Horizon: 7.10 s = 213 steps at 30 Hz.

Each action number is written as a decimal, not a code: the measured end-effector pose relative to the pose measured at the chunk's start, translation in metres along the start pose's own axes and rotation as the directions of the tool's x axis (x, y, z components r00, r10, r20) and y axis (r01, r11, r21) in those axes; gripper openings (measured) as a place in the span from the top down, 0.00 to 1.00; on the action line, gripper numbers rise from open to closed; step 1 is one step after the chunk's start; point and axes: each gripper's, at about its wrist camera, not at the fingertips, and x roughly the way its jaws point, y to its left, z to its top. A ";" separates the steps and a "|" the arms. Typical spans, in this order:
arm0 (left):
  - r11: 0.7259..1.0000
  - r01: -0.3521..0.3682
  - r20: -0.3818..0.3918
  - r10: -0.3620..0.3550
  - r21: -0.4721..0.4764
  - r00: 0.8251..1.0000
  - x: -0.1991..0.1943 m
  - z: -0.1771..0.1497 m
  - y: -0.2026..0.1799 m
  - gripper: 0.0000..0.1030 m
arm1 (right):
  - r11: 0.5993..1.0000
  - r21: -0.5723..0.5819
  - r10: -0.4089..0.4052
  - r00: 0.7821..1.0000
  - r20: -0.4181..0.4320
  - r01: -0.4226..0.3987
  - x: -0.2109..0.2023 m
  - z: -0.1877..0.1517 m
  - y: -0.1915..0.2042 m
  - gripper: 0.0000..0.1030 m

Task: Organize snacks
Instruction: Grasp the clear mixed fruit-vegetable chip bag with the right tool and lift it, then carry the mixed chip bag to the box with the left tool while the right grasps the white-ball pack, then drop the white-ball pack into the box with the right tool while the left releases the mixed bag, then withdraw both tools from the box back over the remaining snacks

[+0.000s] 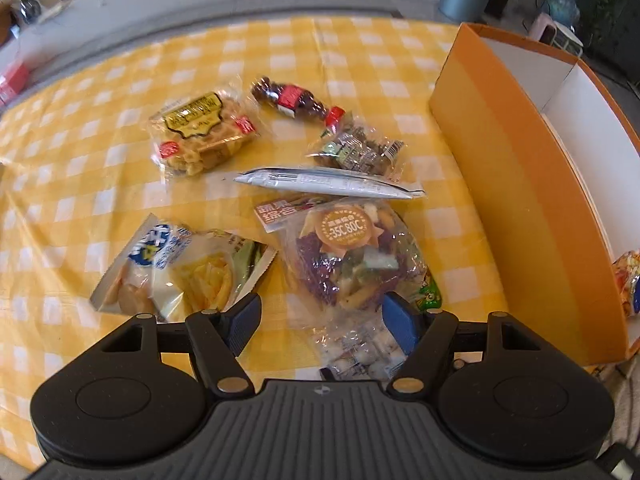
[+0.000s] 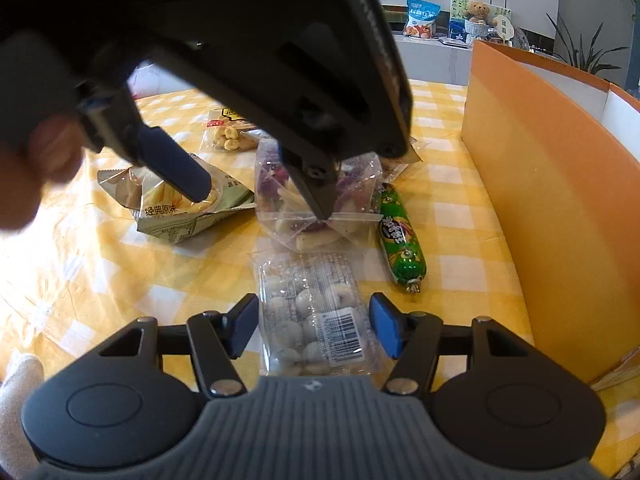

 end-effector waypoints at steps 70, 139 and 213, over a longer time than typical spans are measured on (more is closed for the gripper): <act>0.987 0.159 0.105 -0.160 0.020 0.981 -0.062 0.003 -0.018 0.29 | 0.999 0.030 -0.018 1.000 0.008 0.018 0.000 -0.008 0.000 0.45; 0.867 0.496 0.341 -0.477 0.034 0.810 -0.058 0.006 -0.128 0.29 | 0.897 0.427 -0.214 0.956 0.200 0.112 -0.104 0.032 -0.255 0.47; 0.972 0.202 0.349 -0.232 0.123 0.908 -0.100 0.002 -0.112 0.11 | 0.879 0.476 -0.278 0.840 0.465 0.028 -0.147 0.010 -0.254 0.16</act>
